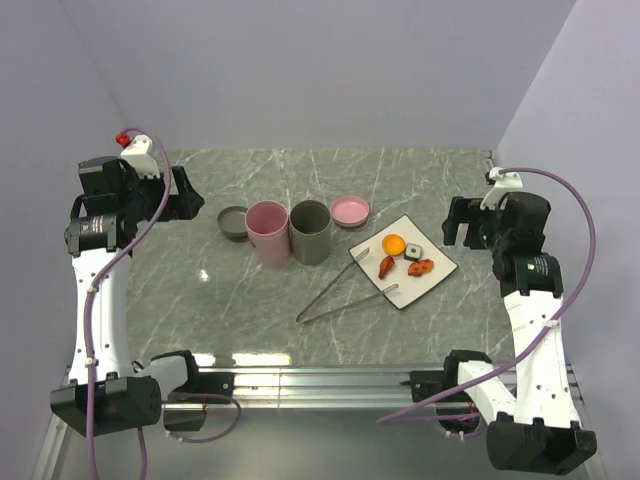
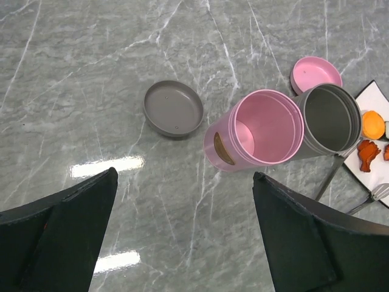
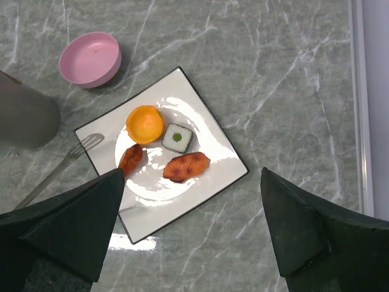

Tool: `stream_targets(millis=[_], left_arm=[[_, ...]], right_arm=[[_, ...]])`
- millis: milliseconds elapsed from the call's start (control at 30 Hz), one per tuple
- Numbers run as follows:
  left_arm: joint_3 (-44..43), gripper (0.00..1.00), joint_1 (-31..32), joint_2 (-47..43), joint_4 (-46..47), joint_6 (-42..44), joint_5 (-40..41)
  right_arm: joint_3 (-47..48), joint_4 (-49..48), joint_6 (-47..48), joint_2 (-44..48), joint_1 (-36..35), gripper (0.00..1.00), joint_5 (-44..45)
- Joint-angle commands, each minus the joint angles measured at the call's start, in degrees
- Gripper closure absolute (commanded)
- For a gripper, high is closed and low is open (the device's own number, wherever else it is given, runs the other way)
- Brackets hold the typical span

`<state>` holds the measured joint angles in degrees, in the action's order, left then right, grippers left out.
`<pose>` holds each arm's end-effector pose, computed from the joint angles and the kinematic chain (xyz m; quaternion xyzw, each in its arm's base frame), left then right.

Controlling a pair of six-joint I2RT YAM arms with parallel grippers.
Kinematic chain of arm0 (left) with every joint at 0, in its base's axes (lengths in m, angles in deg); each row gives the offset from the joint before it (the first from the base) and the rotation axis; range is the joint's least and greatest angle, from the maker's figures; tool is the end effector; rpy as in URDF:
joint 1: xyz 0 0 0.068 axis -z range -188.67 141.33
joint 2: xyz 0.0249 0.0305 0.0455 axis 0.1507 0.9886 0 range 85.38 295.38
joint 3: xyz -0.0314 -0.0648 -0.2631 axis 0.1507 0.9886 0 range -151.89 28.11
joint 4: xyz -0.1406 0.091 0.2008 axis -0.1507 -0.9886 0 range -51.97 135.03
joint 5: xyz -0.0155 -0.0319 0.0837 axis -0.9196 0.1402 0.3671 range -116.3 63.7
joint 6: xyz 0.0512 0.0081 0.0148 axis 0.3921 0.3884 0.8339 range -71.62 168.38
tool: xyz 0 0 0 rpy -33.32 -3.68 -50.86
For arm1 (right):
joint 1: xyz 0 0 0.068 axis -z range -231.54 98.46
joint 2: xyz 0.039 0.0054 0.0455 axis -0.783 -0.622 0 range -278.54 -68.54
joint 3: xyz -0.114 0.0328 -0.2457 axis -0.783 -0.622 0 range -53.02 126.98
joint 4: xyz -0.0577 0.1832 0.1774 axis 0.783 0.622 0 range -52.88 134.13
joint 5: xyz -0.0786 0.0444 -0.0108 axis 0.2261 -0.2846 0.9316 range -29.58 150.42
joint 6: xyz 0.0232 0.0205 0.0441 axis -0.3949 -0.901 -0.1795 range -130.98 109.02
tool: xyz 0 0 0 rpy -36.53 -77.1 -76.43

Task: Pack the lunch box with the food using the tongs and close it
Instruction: Pick up the clamp from the plate.

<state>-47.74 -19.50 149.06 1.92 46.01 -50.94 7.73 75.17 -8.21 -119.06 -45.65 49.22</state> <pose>0.2199 0.0270 0.4058 0.0068 0.8565 -0.1496 0.4939 0.1787 -0.0116 0.3690 -0.0272 0.8533 0.0445 0.5188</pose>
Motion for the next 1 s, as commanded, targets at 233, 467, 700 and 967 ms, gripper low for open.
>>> stream_targets(millis=[233, 467, 700, 967], left_arm=[[0.3, 0.01, 0.7, -4.1, -6.9, 17.7, -10.8], [14.1, 0.01, 1.3, -18.6, -10.8, 38.9, -14.5], [21.6, 0.01, 9.0, -20.5, -15.8, 48.1, -6.3], [28.6, 0.01, 19.6, -15.3, -9.2, 46.3, 4.0]], right_arm=[[2.3, 1.2, 1.5, -1.2, 0.2, 0.00, -2.3], [2.4, 1.2, 1.5, -1.5, 0.3, 0.00, -2.2], [3.0, 2.0, 1.9, -2.3, 0.4, 0.00, -2.7], [2.6, 2.4, 2.2, -3.4, 1.1, 0.00, -3.2]])
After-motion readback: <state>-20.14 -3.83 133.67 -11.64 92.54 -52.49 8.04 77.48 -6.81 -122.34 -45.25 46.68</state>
